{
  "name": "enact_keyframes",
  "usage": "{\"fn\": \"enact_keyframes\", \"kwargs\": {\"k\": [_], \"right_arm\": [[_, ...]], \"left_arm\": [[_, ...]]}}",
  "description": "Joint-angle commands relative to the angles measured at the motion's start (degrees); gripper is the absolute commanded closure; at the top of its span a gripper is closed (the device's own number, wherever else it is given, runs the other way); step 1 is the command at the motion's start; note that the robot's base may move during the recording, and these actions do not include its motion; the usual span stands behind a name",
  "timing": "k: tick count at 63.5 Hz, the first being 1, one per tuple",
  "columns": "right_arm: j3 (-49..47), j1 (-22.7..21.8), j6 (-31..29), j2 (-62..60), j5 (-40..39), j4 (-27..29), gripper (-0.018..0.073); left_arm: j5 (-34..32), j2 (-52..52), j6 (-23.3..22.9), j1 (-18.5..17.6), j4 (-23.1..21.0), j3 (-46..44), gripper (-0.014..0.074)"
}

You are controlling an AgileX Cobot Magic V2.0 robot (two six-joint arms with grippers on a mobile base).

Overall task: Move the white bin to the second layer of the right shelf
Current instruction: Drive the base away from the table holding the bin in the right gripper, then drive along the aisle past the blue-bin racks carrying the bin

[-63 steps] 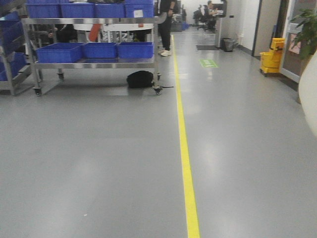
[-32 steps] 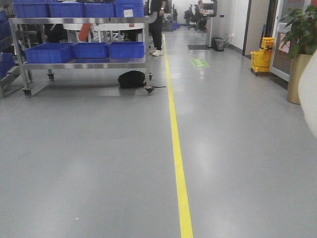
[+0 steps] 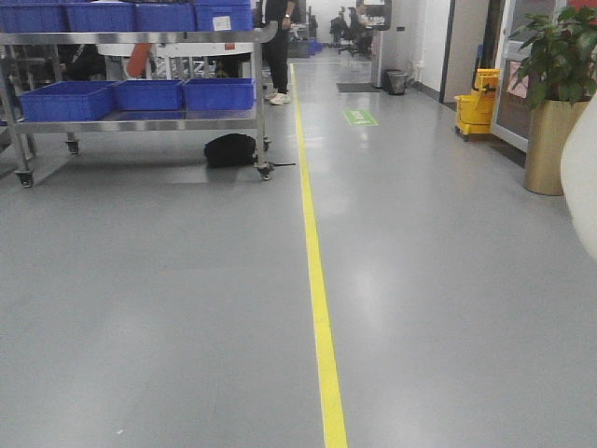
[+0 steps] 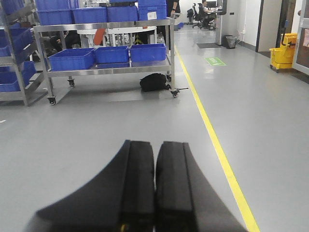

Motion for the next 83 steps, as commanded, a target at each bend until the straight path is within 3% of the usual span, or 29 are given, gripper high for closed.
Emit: {"fn": "enact_keyframes", "kwargs": {"k": [1, 83], "right_arm": [[-1.58, -0.34, 0.0, -0.09, -4.04, 0.67, 0.0493], [-1.58, -0.34, 0.0, -0.09, -4.04, 0.67, 0.0493]], "left_arm": [[-4.81, -0.75, -0.15, -0.22, -0.35, 2.11, 0.0512], [-4.81, -0.75, -0.15, -0.22, -0.35, 2.11, 0.0512]]}}
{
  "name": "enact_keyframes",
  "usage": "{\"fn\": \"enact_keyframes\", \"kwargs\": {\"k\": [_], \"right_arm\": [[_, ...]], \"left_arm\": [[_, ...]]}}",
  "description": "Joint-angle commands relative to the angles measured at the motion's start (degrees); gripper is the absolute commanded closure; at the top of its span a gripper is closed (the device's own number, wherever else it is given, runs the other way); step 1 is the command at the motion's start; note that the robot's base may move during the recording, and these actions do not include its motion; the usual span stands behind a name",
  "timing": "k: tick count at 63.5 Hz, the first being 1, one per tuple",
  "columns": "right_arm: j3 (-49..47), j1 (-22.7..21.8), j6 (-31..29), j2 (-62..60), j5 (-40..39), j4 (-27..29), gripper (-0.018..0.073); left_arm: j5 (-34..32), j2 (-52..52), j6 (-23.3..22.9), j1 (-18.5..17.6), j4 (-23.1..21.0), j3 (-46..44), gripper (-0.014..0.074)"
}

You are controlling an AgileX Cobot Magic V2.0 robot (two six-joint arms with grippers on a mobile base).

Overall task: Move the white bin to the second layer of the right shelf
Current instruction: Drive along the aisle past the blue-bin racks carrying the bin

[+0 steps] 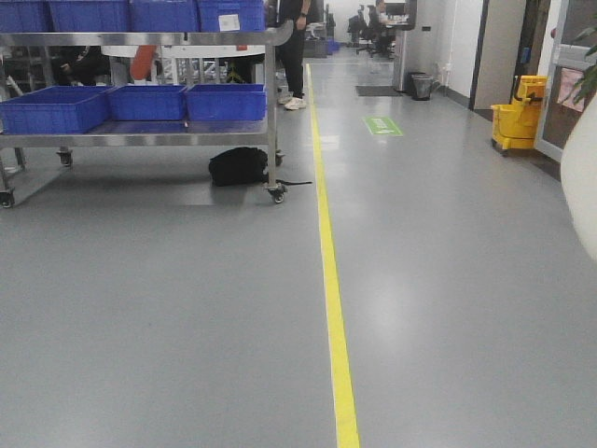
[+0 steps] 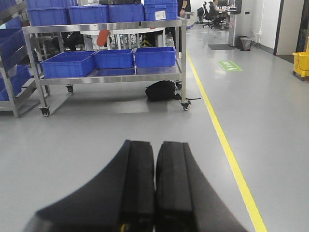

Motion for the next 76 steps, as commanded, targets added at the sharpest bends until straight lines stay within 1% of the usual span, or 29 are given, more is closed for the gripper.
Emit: {"fn": "enact_keyframes", "kwargs": {"k": [1, 76], "right_arm": [[-1.58, -0.34, 0.0, -0.09, -4.04, 0.67, 0.0493], [-1.58, -0.34, 0.0, -0.09, -3.98, 0.68, 0.0493]], "left_arm": [[-4.81, -0.75, -0.15, -0.22, -0.35, 2.11, 0.0512], [-4.81, -0.75, -0.15, -0.22, -0.35, 2.11, 0.0512]]}}
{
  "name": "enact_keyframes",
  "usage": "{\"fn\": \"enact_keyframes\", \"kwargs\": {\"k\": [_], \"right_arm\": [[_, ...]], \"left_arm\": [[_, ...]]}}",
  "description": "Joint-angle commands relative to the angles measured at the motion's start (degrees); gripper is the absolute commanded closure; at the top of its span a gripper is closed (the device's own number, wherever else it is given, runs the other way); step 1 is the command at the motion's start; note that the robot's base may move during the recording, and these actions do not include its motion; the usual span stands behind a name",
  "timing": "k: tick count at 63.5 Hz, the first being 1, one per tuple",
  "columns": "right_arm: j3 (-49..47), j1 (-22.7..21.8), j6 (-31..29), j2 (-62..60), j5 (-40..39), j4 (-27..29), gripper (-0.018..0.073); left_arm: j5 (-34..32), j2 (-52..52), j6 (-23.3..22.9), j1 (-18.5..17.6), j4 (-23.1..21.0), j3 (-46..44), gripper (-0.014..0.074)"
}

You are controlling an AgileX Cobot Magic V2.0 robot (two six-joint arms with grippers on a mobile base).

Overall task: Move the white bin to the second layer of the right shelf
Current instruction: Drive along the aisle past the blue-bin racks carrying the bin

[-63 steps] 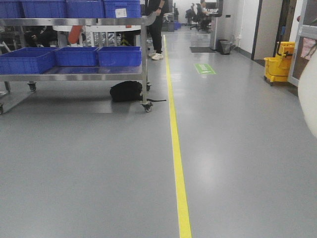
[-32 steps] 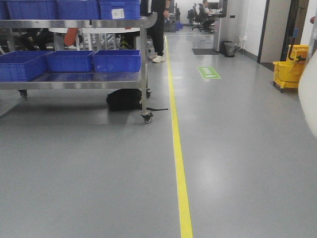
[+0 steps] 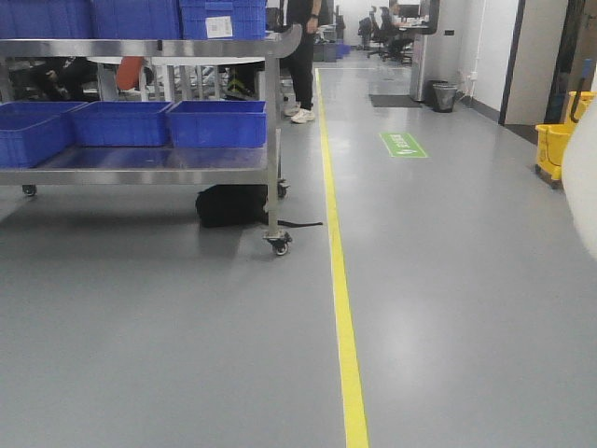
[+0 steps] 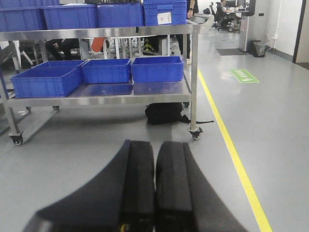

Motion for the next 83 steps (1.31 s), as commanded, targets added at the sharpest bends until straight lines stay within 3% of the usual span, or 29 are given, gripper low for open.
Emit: {"fn": "enact_keyframes", "kwargs": {"k": [1, 83], "right_arm": [[-1.58, -0.34, 0.0, -0.09, -3.98, 0.68, 0.0493], [-1.58, -0.34, 0.0, -0.09, -3.96, 0.68, 0.0493]], "left_arm": [[-4.81, -0.75, -0.15, -0.22, -0.35, 2.11, 0.0512], [-4.81, -0.75, -0.15, -0.22, -0.35, 2.11, 0.0512]]}}
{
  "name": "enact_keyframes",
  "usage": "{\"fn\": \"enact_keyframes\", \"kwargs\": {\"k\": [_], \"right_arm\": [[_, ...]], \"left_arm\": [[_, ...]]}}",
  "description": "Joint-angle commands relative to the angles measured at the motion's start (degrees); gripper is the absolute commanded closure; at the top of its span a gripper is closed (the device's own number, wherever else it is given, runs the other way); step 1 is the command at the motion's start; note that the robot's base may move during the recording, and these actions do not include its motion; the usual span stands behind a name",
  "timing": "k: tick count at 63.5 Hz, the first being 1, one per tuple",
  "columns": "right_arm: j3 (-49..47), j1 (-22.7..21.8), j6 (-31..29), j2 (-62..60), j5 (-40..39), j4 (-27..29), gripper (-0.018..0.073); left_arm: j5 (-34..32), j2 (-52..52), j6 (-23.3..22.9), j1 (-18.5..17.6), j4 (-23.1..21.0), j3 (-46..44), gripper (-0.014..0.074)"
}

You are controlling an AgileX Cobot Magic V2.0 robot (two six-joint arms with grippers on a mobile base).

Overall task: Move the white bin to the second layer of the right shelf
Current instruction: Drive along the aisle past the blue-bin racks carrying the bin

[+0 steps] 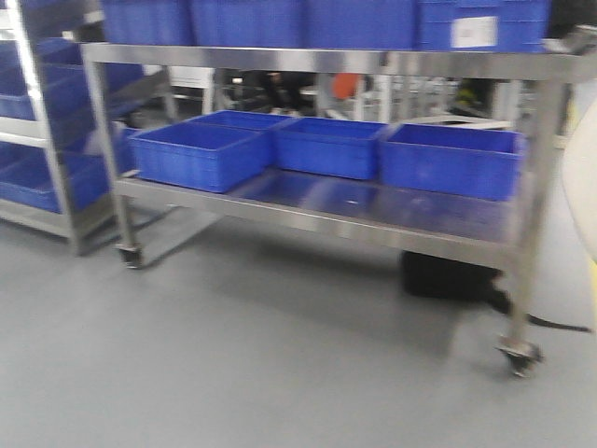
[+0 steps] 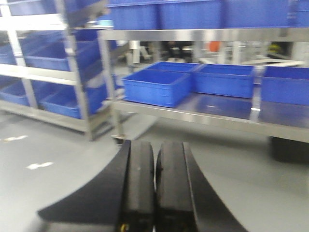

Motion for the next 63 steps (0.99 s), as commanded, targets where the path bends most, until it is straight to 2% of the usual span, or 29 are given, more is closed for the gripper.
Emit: {"fn": "enact_keyframes", "kwargs": {"k": [1, 63], "right_arm": [[-1.58, -0.34, 0.0, -0.09, -3.96, 0.78, 0.0493], [-1.58, -0.34, 0.0, -0.09, -4.03, 0.78, 0.0493]], "left_arm": [[-4.81, -0.75, -0.15, -0.22, -0.35, 2.11, 0.0512], [-4.81, -0.75, -0.15, -0.22, -0.35, 2.11, 0.0512]]}}
